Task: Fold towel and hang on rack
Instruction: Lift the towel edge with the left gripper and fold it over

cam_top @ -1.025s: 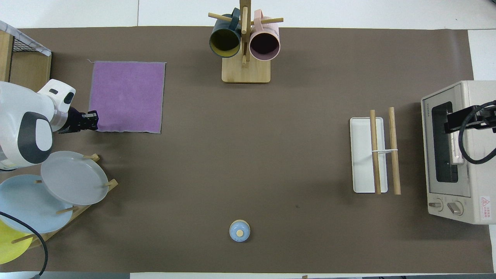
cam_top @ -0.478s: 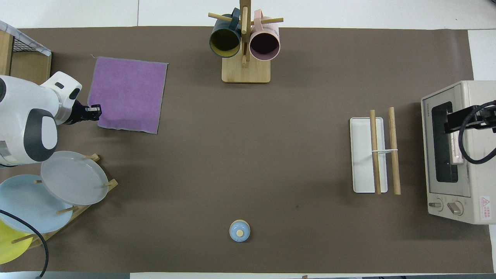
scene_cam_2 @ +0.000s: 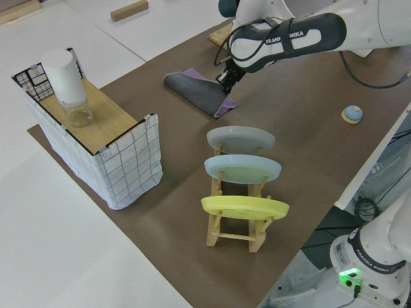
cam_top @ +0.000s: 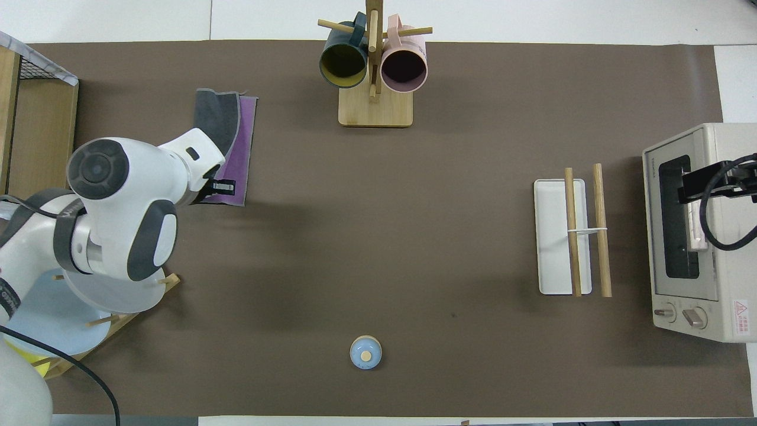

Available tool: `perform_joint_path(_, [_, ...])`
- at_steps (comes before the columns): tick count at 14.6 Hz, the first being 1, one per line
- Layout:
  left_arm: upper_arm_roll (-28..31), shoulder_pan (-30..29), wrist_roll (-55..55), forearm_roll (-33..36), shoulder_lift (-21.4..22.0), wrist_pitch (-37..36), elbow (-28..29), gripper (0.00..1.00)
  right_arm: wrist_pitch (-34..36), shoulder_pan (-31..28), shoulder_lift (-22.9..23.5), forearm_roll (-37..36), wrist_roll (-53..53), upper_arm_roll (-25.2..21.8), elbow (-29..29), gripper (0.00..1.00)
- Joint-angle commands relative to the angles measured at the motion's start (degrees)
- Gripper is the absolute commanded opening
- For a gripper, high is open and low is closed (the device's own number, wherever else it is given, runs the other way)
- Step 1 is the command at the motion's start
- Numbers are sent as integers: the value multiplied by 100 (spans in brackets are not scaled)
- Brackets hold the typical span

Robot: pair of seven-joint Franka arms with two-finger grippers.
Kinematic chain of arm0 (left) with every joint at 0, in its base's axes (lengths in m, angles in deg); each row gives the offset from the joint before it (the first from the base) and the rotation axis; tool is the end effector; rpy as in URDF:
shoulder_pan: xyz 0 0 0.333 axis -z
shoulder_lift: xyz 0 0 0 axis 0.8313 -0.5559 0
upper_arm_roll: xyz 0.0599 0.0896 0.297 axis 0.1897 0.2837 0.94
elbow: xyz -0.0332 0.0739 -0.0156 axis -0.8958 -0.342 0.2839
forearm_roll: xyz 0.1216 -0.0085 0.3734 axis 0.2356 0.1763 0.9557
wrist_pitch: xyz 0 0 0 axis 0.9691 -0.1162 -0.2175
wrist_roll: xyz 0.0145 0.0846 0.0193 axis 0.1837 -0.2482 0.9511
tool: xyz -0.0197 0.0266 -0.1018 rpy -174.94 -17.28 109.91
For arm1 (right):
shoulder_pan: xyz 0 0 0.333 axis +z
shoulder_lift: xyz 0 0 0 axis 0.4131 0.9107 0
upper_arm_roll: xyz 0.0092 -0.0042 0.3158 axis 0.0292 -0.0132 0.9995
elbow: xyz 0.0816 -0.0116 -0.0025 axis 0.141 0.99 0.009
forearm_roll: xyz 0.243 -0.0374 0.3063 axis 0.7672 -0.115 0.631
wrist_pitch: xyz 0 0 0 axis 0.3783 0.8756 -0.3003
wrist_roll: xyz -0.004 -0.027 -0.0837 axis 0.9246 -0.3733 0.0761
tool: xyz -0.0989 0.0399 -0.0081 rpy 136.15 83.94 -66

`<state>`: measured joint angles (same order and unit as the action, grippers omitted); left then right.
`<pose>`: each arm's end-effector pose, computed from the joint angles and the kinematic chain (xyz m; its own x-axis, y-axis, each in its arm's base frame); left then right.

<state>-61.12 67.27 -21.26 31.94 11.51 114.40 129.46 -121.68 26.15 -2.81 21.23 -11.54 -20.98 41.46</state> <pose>0.5519 -0.1555 0.3494 0.9695 -0.1992 0.1431 -0.1966 -0.9799 -0.0322 0.5384 -0.0324 0.6217 0.9962 -0.0232 -0.0840 -0.0204 -0.9992 0.0346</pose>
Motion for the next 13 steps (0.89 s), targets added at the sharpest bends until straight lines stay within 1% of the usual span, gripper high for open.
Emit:
perform_joint_path(1, [84,100,267,535,308,661,859,0,-68,-87,-131,-8,76,46,162,100])
perform_joint_path(2, [84,100,303,537,299,662,869,0,-68,-87,-131,-8,76,46,162,100])
perform_joint_path(3, [76,100,312,537,299,662,852,66,-59,-87,-131,-8,76,46,162,100])
perform_joint_path(4, [76,48,312,537,273,636,817,100,-68,-87,-131,-8,76,46,162,100])
perform_joint_path(6, [76,-31,295,537,264,540,747,100,-59,-87,-131,-8,76,46,162,100])
perform_joint_path(8, [49,-355,224,510,177,303,440,100,-59,-192,-131,-8,76,38,162,100])
perform_joint_path(9, [40,-488,189,388,98,293,317,100,-59,-228,-131,0,76,38,171,100])
perform_joint_path(12, [49,-682,-556,-690,-131,197,-140,100,-59,-228,-131,-8,76,38,171,100])
perform_joint_path(13, [49,-821,-758,-937,-236,127,-289,100,-59,-219,-131,-8,76,46,171,100])
